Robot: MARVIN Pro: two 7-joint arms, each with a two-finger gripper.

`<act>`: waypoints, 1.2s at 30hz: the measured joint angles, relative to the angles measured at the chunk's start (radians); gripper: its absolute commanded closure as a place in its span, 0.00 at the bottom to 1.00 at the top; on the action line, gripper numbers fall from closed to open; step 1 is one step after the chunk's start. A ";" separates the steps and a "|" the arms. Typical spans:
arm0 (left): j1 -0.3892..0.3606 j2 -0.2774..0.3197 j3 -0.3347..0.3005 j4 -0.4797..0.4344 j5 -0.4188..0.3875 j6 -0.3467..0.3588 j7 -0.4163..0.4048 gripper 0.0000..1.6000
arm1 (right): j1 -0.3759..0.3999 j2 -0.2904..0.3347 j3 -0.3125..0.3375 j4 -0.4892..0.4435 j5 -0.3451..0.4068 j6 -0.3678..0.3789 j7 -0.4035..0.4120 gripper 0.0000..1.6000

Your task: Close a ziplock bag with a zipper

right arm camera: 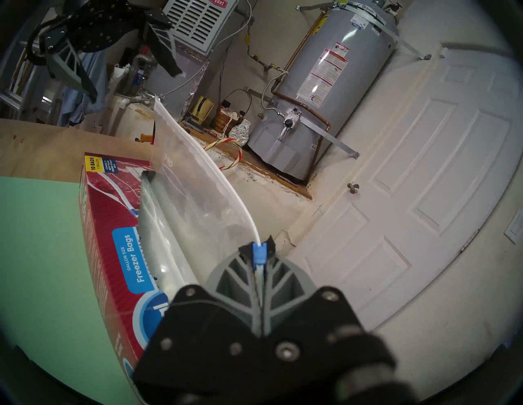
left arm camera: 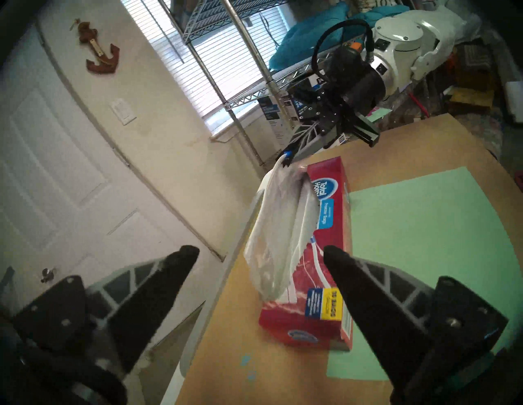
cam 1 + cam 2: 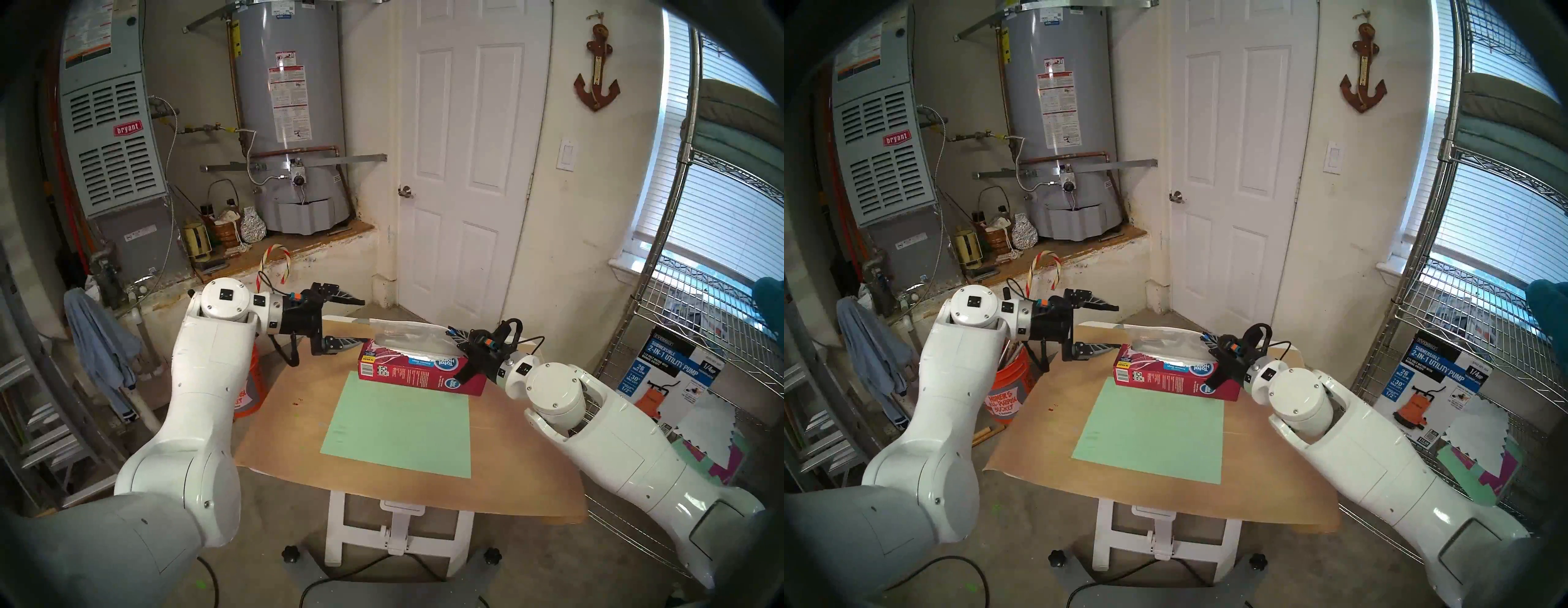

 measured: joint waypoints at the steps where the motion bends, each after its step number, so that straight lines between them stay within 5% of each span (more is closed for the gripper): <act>1: -0.009 -0.002 0.009 0.011 0.005 -0.003 0.003 0.00 | 0.000 -0.002 -0.001 -0.001 -0.002 0.000 0.000 1.00; 15: -0.130 -0.029 0.083 0.201 0.026 -0.034 0.033 0.01 | 0.004 -0.029 -0.009 -0.018 -0.032 -0.004 -0.001 1.00; 27: -0.208 -0.056 0.112 0.315 0.012 -0.075 0.070 0.32 | 0.012 -0.066 -0.029 -0.022 -0.054 -0.005 -0.001 1.00; 36: -0.242 -0.058 0.124 0.377 -0.011 -0.106 0.102 0.38 | 0.014 -0.085 -0.031 -0.021 -0.066 -0.004 -0.006 1.00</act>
